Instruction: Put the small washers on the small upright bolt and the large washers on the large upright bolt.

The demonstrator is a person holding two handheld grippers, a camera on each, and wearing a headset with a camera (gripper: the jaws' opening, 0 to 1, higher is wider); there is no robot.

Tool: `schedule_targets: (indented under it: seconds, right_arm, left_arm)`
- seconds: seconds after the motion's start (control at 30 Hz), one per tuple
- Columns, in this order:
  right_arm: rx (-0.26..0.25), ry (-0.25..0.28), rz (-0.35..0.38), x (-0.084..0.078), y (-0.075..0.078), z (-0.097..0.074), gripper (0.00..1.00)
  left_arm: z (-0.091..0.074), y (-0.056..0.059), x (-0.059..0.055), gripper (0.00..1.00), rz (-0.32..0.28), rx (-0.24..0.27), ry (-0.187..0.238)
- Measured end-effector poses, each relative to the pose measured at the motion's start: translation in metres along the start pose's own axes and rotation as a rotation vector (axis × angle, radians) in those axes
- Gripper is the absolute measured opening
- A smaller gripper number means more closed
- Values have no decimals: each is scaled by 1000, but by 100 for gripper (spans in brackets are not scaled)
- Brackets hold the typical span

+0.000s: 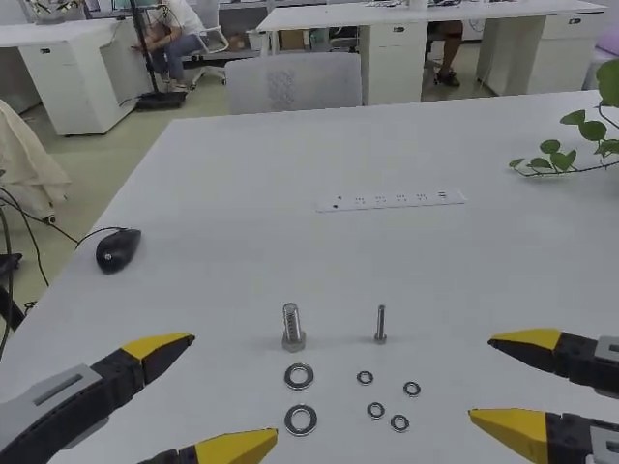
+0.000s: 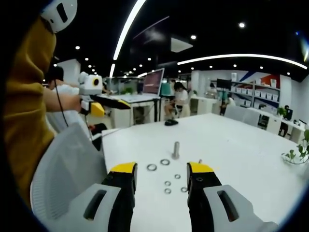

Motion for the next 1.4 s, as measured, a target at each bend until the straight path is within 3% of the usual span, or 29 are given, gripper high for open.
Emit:
schedule_targets:
  seconds: [0.47,0.63,0.8,0.9,1.0,1.2,1.4]
  right_arm:
    - [12,-13,-14,2,4,5,43]
    - [42,-71,-48,5,8,11,43]
    - [46,-97,-61,8,21,18,42]
    - [79,-153,-82,7,26,25,42]
    - [108,-243,-131,4,33,33,40]
    - [129,-331,-172,3,47,51,39]
    - [149,-470,-231,-7,61,70,36]
  left_arm:
    - [2,2,-3,64,-5,-6,-7]
    - [6,4,-4,64,-6,-19,-3]
    - [9,7,-3,64,-11,-40,4]
    - [9,6,-3,64,-5,-43,-9]
    - [9,4,-3,64,-11,-35,-2]
    - [12,2,-10,64,-28,-36,-13]
    - [14,-3,-16,64,-42,-29,-19]
Point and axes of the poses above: the centre of the closed fingertips' face, and the gripper's own axes: z roughly forward along the fingers, y roughly to its right, x roughly out of its top, the point moved 8 cm from there along -z, roughly backward along the fingers, and after that the axes turned 13 degrees about z, right-handed, at the moved point
